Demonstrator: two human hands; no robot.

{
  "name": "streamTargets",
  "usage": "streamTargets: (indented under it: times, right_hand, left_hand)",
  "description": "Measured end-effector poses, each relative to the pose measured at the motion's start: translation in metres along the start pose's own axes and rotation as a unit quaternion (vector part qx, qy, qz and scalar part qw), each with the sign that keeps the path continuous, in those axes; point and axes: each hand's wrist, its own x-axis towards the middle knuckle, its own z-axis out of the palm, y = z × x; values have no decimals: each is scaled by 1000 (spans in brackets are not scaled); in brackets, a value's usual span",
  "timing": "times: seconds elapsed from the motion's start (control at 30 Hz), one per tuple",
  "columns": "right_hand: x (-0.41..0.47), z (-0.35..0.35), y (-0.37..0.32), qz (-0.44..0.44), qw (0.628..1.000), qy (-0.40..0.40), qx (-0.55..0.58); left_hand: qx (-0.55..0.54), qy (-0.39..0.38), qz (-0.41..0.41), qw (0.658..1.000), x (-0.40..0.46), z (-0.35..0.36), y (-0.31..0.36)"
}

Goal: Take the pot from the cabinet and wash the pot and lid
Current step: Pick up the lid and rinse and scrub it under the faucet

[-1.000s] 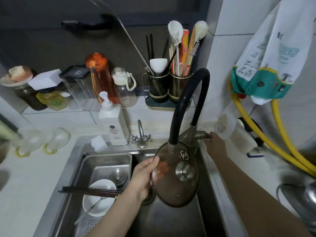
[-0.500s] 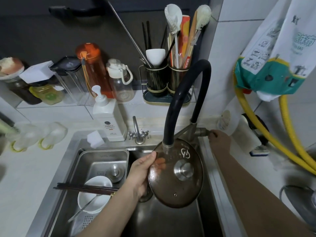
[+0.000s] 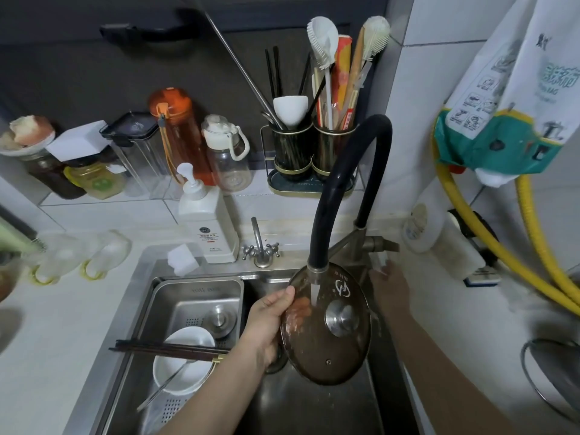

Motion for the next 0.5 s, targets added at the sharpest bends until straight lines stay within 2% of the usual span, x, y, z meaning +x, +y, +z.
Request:
streamTargets:
  times: [0.1, 0.2, 0.27, 0.37, 0.5]
  right_hand:
    - [-39, 18, 5, 3, 995, -95, -19]
    - [-69, 32, 7, 20, 984, -173, 30]
    - [-82, 37, 9, 42, 975, -203, 78]
    - [-93, 34, 6, 106, 952, -212, 197]
    - [-106, 25, 3, 153, 937, -203, 239]
  left_hand:
    - [55, -9, 9, 998, -4, -2, -2]
    - [127, -30, 34, 991, -10, -3, -5]
    - [215, -43, 66, 973, -15, -8, -9]
    - [399, -67, 129, 905, -24, -17, -16]
    - [584, -70, 223, 778, -41, -22, -19]
